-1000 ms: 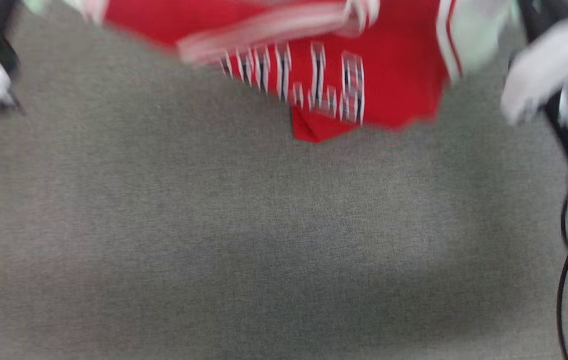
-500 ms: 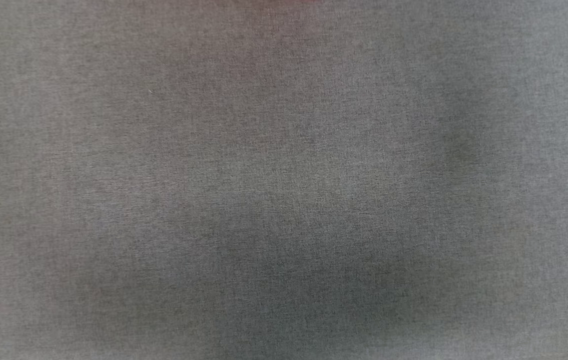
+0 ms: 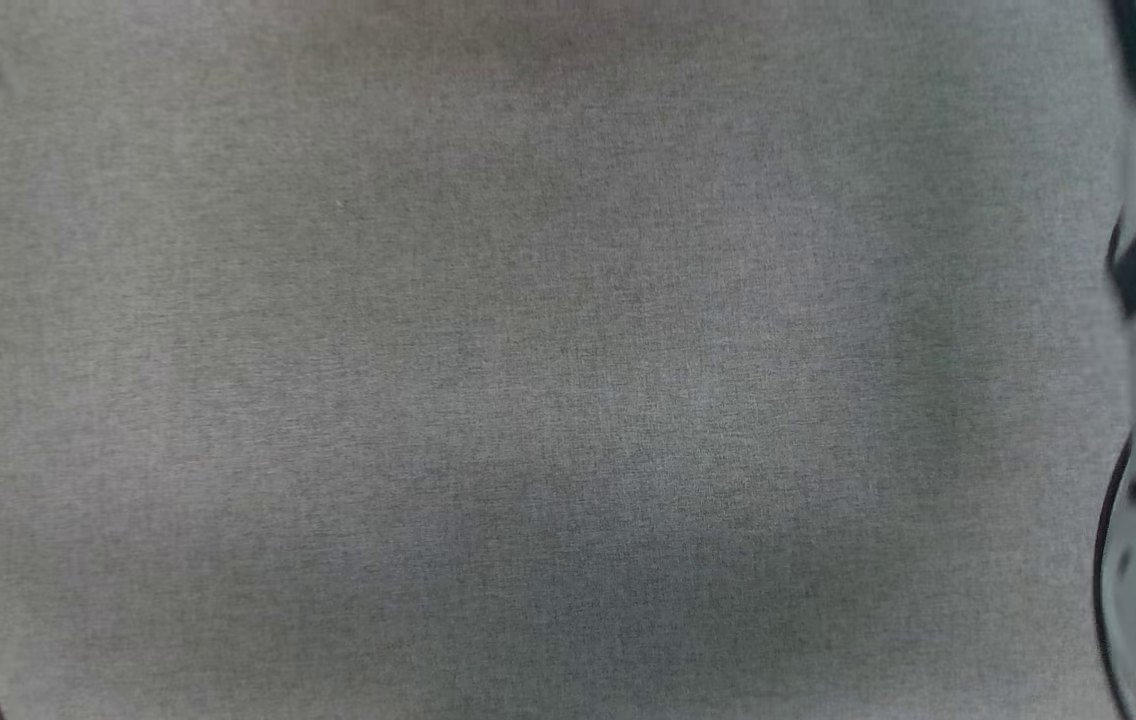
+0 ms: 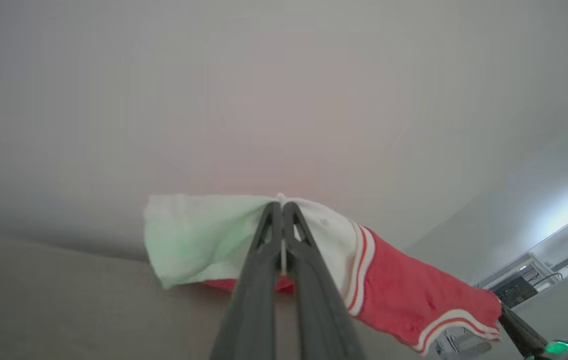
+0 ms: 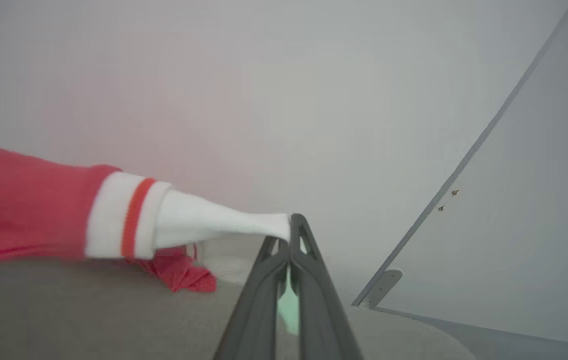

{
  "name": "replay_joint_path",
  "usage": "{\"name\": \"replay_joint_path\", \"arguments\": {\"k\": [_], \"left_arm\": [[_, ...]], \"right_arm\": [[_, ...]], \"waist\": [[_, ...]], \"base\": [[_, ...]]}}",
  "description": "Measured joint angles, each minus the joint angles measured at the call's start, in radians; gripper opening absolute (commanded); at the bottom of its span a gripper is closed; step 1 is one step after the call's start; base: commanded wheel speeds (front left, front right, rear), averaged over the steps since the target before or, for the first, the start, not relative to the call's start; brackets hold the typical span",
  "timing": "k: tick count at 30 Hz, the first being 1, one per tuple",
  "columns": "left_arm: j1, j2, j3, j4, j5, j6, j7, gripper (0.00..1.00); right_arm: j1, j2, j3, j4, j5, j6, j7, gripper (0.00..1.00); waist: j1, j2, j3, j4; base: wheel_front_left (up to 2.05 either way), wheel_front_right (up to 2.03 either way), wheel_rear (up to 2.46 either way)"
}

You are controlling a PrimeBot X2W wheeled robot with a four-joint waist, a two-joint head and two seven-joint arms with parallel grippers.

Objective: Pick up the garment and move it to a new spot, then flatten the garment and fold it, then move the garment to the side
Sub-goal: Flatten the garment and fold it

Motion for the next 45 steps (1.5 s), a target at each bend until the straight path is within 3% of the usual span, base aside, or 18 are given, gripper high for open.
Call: {"name": "replay_joint_path", "arguments": {"k": [4,9,17,23,29,37,42,45], "left_arm": [[0.238,0.031,-0.019,-0.108,-0.048,0.0,-0.006,0.0],[0.497,0.073,-0.061,-0.252,-0.045,0.0,-0.027,0.0],[0.829,0.149,-0.105,-0.445,-0.053,0.0,-0.078,0.0],[1.03,0.234,-0.117,-0.585,-0.045,0.0,-0.101,0.0],[1.143,0.301,-0.096,-0.687,-0.049,0.0,-0.12,0.0],[1.281,0.368,-0.062,-0.778,-0.033,0.0,-0.14,0.0],[1.31,0.367,-0.046,-0.801,-0.03,0.0,-0.142,0.0],[1.301,0.334,-0.047,-0.809,-0.033,0.0,-0.127,0.0]], "right_arm": [[0.175,-0.026,0.04,-0.04,0.067,0.0,0.021,0.0],[0.437,-0.086,0.085,-0.204,0.171,0.0,0.116,0.0],[0.895,-0.122,0.063,-0.639,0.39,0.0,0.389,0.0],[1.166,-0.127,0.02,-0.956,0.467,0.0,0.602,0.0],[1.327,-0.105,-0.03,-1.132,0.484,0.0,0.717,0.0],[1.464,-0.06,-0.074,-1.271,0.484,0.0,0.794,0.0],[1.49,-0.047,-0.095,-1.304,0.494,0.0,0.811,0.0],[1.472,-0.053,-0.093,-1.268,0.496,0.0,0.811,0.0]], "waist": [[0.0,0.0,-0.026,0.009],[0.0,0.0,-0.066,0.021],[0.0,0.0,-0.132,0.032],[0.0,0.0,-0.158,0.041],[0.0,0.0,-0.159,0.06],[0.0,0.0,-0.155,0.075],[0.0,0.0,-0.155,0.083],[0.0,0.0,-0.154,0.085]], "base": [[0.0,0.0,0.0],[0.0,0.0,0.0],[0.0,0.0,0.0],[0.0,0.0,0.0],[0.0,0.0,0.0],[0.0,0.0,0.0],[0.0,0.0,0.0],[0.0,0.0,0.0]]}}
